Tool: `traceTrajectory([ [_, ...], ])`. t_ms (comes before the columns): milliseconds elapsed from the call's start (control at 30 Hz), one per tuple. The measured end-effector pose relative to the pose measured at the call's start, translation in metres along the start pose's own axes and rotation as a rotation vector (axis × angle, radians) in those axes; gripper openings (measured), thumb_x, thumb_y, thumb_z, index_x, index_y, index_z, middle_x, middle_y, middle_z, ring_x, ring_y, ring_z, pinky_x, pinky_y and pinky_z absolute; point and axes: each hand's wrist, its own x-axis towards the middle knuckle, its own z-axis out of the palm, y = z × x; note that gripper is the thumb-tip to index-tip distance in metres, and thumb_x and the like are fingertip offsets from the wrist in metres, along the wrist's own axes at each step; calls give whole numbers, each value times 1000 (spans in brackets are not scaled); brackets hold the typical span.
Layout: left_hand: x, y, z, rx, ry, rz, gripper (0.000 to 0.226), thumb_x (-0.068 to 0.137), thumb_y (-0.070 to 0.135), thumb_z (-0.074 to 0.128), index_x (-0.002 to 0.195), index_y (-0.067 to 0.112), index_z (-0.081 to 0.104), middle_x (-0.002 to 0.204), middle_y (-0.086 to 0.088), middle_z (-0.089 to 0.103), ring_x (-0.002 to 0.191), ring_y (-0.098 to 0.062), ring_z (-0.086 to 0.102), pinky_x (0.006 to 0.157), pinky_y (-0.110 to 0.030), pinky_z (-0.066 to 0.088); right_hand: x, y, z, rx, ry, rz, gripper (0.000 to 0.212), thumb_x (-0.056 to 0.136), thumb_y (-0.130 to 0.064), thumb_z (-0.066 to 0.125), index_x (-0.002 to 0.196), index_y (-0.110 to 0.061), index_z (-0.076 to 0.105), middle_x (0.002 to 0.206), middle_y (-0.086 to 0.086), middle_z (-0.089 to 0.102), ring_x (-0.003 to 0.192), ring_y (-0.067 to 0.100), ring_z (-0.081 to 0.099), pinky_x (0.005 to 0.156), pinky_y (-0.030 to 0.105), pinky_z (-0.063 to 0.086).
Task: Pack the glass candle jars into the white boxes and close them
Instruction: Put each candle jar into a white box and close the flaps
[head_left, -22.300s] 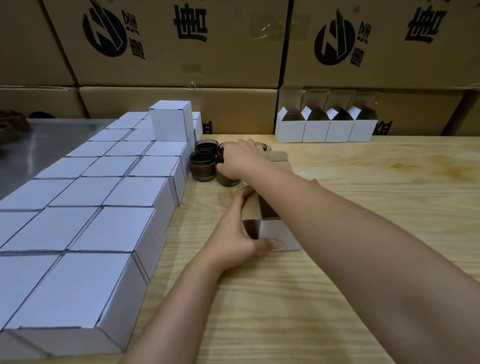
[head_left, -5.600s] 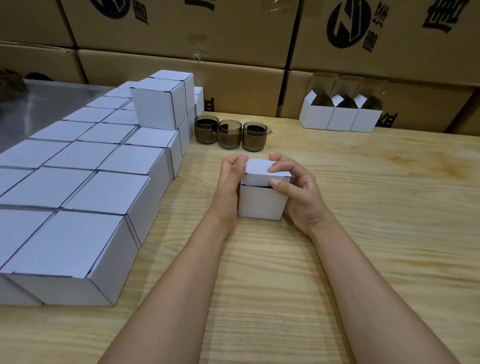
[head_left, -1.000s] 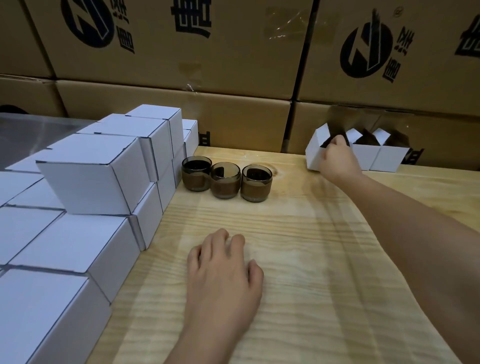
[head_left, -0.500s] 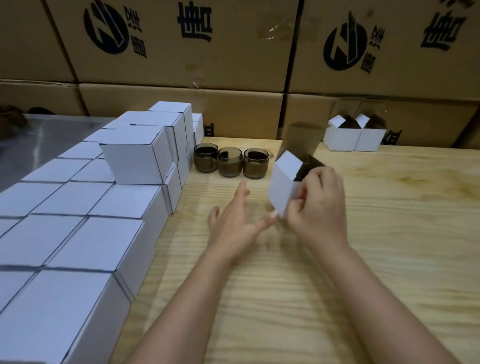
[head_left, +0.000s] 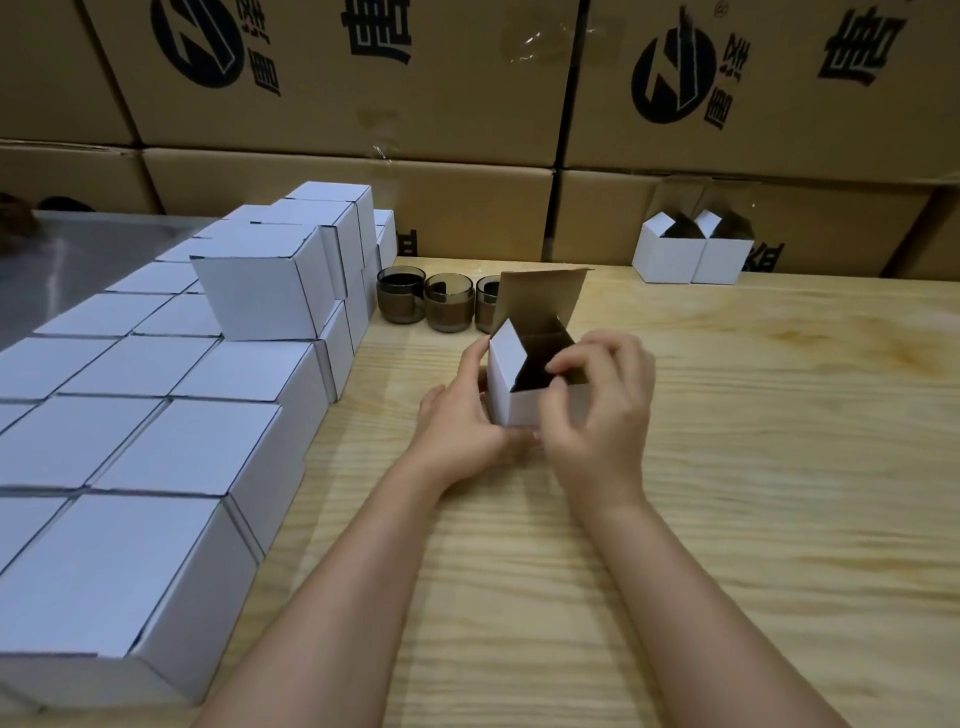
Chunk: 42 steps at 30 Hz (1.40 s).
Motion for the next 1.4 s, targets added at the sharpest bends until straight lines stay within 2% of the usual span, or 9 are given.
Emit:
traceTrajectory([
  [133,2,-1,0,-8,-9,-18,112,54,40,88,141,52,18,133,11,53,133,-23,39,108,-49,35,12,14,-2,149,-5,258,11,88,-12,59,94,-11,69,107,2,48,103,15,46,88,19,38],
  [367,2,-1,-2,-39,-55,-23,112,49,40,84,140,51,20,135,7,50,133,-24,38,108,-50,35,19,31,-5,213,90,451,32,90,1,45,99,-26,60,104,-8,55,91,-3,53,69,5,39],
  [633,-6,2,-4,-67,-89,147,120,66,23,84,134,72,-2,140,-2,46,123,-19,52,103,-47,45,19,42,-5,452,-239,621,62,87,9,30,99,-39,65,109,-21,63,116,5,55,103,43,45],
  [767,-9,5,-1,-18,-97,254,113,67,24,79,135,71,2,154,12,23,132,-21,44,101,-50,46,19,45,-6,454,-299,622,64,85,9,29,101,-41,66,118,-12,62,123,9,50,107,45,41],
  [1033,-5,-4,-1,-7,-10,229,92,60,30,81,112,59,11,110,4,58,95,-14,65,87,-44,54,19,46,-7,460,-314,646,62,87,7,28,104,-39,66,119,-15,59,121,2,48,109,39,40],
  [1133,-1,-7,-1,-66,-25,162,92,59,23,86,106,59,17,111,4,59,98,-16,65,91,-44,53,19,45,-8,463,-303,654,61,88,6,28,103,-40,65,115,-20,57,120,1,48,109,38,39],
  [1233,3,-8,-1,-108,-44,118,93,61,16,89,109,57,21,109,4,62,101,-15,65,93,-43,52,21,44,-9,458,-292,643,60,89,7,27,105,-36,66,119,-15,58,119,2,49,103,33,45],
  [1300,5,-9,0,-121,-51,108,94,61,16,90,113,55,21,107,12,60,101,-9,63,93,-37,52,20,46,-9,504,-242,702,59,90,6,27,101,-34,69,122,-6,62,112,7,56,84,23,53],
  [1400,6,-10,2,-141,-51,90,94,62,17,90,115,54,22,104,10,64,98,-6,64,88,-29,51,25,53,-12,721,2,957,51,90,4,31,94,-26,71,98,0,66,78,10,66,63,24,54],
])
